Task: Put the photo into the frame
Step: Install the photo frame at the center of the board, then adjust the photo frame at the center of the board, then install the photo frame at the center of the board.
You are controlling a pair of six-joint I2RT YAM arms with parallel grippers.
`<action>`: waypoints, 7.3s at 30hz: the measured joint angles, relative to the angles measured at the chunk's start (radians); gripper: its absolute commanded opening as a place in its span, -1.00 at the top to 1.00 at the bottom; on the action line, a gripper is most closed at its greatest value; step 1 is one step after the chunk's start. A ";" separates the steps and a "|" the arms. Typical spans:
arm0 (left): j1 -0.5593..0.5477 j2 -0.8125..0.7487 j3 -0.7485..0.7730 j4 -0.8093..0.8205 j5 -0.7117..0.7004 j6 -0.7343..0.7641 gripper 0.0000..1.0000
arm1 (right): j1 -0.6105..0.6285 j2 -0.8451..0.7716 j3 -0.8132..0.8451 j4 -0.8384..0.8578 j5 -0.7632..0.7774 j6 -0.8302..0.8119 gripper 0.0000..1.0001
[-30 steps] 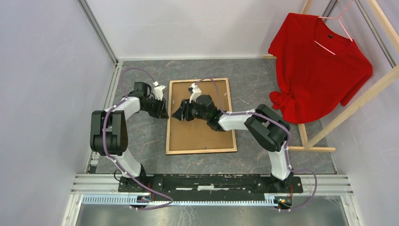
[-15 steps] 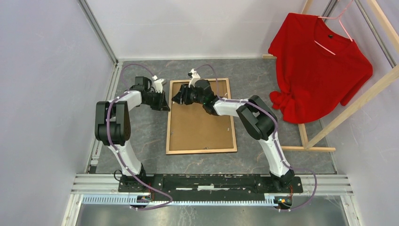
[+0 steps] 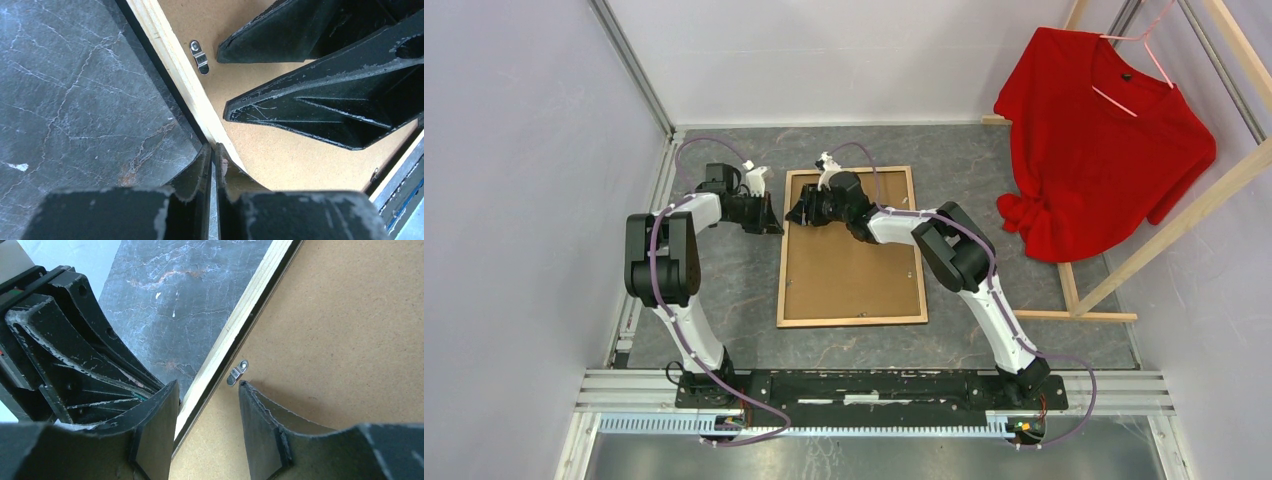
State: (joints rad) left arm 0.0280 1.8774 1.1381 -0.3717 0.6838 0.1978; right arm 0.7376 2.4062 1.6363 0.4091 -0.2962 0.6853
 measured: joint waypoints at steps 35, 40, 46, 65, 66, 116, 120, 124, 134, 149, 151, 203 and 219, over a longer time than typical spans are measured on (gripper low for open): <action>0.004 0.001 -0.007 0.011 0.010 0.000 0.81 | -0.001 0.063 0.084 0.003 -0.014 0.056 -0.09; 0.005 0.001 -0.008 0.012 0.011 0.001 0.81 | 0.002 0.050 0.036 0.061 0.002 0.071 -0.12; 0.005 0.001 -0.008 0.011 0.011 0.001 0.81 | 0.007 -0.021 -0.082 0.098 0.027 0.074 -0.12; 0.005 0.001 -0.008 0.012 0.017 0.001 0.81 | 0.007 0.056 0.055 0.044 0.023 0.114 -0.12; 0.005 0.001 -0.008 0.011 0.017 0.001 0.81 | 0.007 0.060 0.062 0.042 0.019 0.118 -0.12; -0.610 -0.243 -0.224 -0.412 -0.197 0.403 -0.16 | -0.277 -0.141 -0.109 -0.134 0.091 -0.015 -0.96; -0.621 -0.226 -0.206 -0.476 -0.157 0.449 -0.20 | -0.263 -0.145 -0.084 -0.188 0.089 -0.043 -0.96; -0.614 -0.267 -0.197 -0.530 -0.180 0.545 -0.25 | -0.275 -0.227 -0.127 -0.258 0.081 -0.053 -0.96; -0.225 -0.394 0.024 -0.589 -0.302 0.657 -0.04 | -0.289 -0.852 -0.657 -0.306 0.200 -0.059 -0.96; 0.070 0.220 0.495 -0.285 -0.467 0.331 0.38 | -0.366 -1.537 -1.144 -0.668 0.207 -0.062 -0.96; 0.070 0.241 0.491 -0.277 -0.459 0.293 0.38 | -0.379 -1.534 -1.180 -0.665 0.190 -0.060 -0.97; 0.056 -0.138 -0.077 -0.550 -0.019 0.615 -0.07 | -0.100 -1.007 -0.877 -0.238 0.240 -0.138 -0.70; 0.067 -0.035 -0.052 -0.562 0.057 0.560 0.57 | 0.184 -0.594 -0.751 0.050 0.109 0.073 -0.47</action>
State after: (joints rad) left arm 0.0952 1.8423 1.0859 -0.9337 0.7406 0.7582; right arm 0.9218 1.8126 0.8856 0.4595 -0.1871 0.7582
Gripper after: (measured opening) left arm 0.256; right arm 0.751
